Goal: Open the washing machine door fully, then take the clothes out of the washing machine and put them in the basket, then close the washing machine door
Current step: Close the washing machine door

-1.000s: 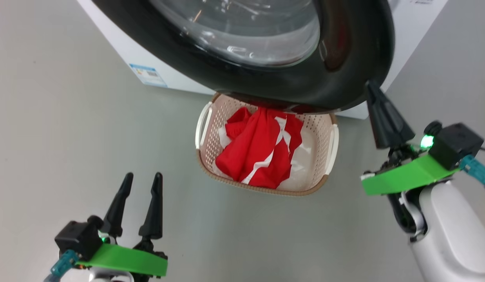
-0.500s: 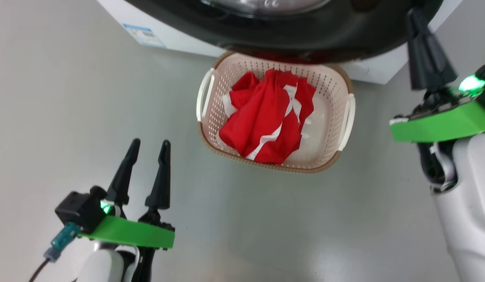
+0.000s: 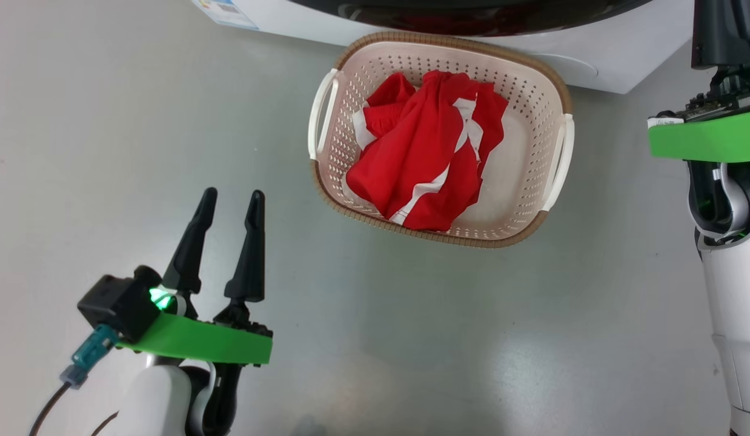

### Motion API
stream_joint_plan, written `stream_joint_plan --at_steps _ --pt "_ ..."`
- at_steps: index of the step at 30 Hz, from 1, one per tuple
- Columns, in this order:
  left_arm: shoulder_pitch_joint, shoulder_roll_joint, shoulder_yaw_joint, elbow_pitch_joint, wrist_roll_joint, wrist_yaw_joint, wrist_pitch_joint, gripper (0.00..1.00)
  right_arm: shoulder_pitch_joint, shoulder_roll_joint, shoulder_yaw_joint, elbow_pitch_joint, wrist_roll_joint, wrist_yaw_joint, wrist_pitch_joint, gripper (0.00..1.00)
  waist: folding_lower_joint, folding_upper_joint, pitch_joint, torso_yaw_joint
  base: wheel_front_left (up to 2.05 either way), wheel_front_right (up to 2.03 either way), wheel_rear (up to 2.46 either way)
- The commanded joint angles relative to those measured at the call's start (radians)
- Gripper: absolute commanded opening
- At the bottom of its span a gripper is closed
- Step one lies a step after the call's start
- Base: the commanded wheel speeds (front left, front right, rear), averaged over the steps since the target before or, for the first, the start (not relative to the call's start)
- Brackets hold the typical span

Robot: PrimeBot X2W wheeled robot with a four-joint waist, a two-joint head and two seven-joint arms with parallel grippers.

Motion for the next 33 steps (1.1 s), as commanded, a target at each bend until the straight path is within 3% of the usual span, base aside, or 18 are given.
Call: stream_joint_plan --at_steps 1,10,18,21,23,25,33 --pt "-0.006 0.020 0.031 -0.023 -0.005 0.009 -0.005 1.00 -0.040 0.004 -0.012 -0.027 0.009 -0.002 -0.002 0.00 0.0000 0.0000 0.005 0.003 0.00 0.00 0.00" --pt "-0.010 0.020 0.037 -0.012 0.007 0.007 -0.005 1.00 -0.055 0.004 0.002 -0.015 0.011 -0.002 -0.002 0.00 0.0000 0.0000 -0.008 -0.002 0.00 0.00 0.00" --pt "0.020 0.020 0.056 0.005 0.027 0.004 -0.005 1.00 0.072 0.021 0.059 0.019 0.024 -0.002 -0.002 0.00 0.0000 0.0000 -0.074 -0.024 0.00 0.00 0.00" --pt "0.033 0.020 0.067 0.012 0.037 0.003 -0.005 1.00 0.138 0.022 0.080 0.020 0.031 -0.002 -0.002 0.28 0.0000 0.0000 -0.102 -0.035 0.00 0.00 0.00" --pt "0.044 0.020 0.076 0.014 0.047 0.001 -0.005 1.00 0.179 0.022 0.090 0.021 0.034 -0.002 -0.002 0.55 0.0000 0.0000 -0.120 -0.045 0.00 0.00 0.00" --pt "0.054 0.020 0.086 0.017 0.059 0.000 -0.005 1.00 0.217 0.019 0.107 0.023 0.034 -0.002 -0.002 0.97 0.0000 0.0000 -0.138 -0.056 0.00 0.00 0.00" --pt "0.096 0.020 0.117 0.030 0.103 -0.005 -0.005 1.00 0.337 0.029 0.122 0.020 0.039 -0.002 -0.002 1.00 0.0000 0.0000 -0.206 -0.100 0.00 0.00 0.00"
